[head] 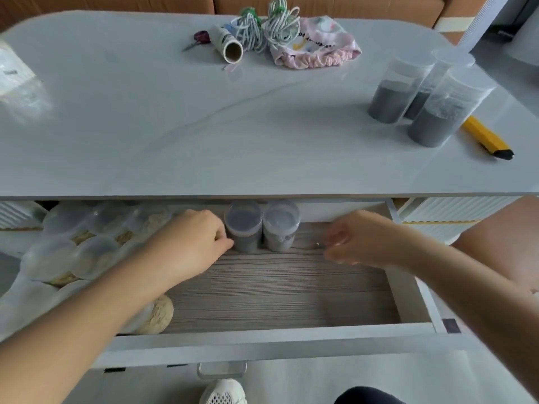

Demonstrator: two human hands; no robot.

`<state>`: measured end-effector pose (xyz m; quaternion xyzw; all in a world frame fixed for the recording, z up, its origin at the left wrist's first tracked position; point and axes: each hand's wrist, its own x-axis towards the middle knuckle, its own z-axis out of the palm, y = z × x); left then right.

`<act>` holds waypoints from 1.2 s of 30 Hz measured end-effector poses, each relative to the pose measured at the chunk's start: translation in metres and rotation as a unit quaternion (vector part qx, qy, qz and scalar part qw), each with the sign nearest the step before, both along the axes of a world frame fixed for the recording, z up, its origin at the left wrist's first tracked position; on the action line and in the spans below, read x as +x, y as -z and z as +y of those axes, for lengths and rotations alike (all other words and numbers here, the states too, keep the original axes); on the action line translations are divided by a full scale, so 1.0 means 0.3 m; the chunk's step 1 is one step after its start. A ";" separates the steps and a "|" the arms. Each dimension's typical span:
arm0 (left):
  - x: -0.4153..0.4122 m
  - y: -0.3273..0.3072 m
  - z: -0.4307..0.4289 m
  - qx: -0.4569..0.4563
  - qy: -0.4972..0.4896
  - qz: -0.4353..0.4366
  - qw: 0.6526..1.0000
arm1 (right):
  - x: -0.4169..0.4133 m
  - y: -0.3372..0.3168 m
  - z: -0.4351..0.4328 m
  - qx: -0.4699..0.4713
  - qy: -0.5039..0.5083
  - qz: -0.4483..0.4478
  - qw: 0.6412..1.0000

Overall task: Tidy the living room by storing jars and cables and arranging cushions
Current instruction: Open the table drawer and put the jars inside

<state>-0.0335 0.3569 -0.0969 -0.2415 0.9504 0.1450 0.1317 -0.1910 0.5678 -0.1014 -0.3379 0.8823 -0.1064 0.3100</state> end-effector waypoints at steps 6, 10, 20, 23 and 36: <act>-0.260 -0.201 0.101 0.094 0.036 0.235 0.967 | -0.201 -0.229 0.118 -0.213 0.218 0.231 0.924; -0.566 -0.202 0.183 0.153 0.082 0.364 0.915 | -0.341 -0.212 0.133 -0.293 0.329 0.317 0.840; -1.063 -0.182 0.304 0.199 0.080 0.348 0.913 | -0.514 -0.158 0.111 -0.347 0.441 0.213 0.800; -1.106 -0.170 0.314 0.177 0.072 0.344 0.919 | -0.517 -0.160 0.113 -0.345 0.443 0.221 0.797; -0.374 -0.188 0.121 0.271 0.136 0.362 0.881 | -0.149 -0.214 0.142 -0.344 0.191 0.112 0.913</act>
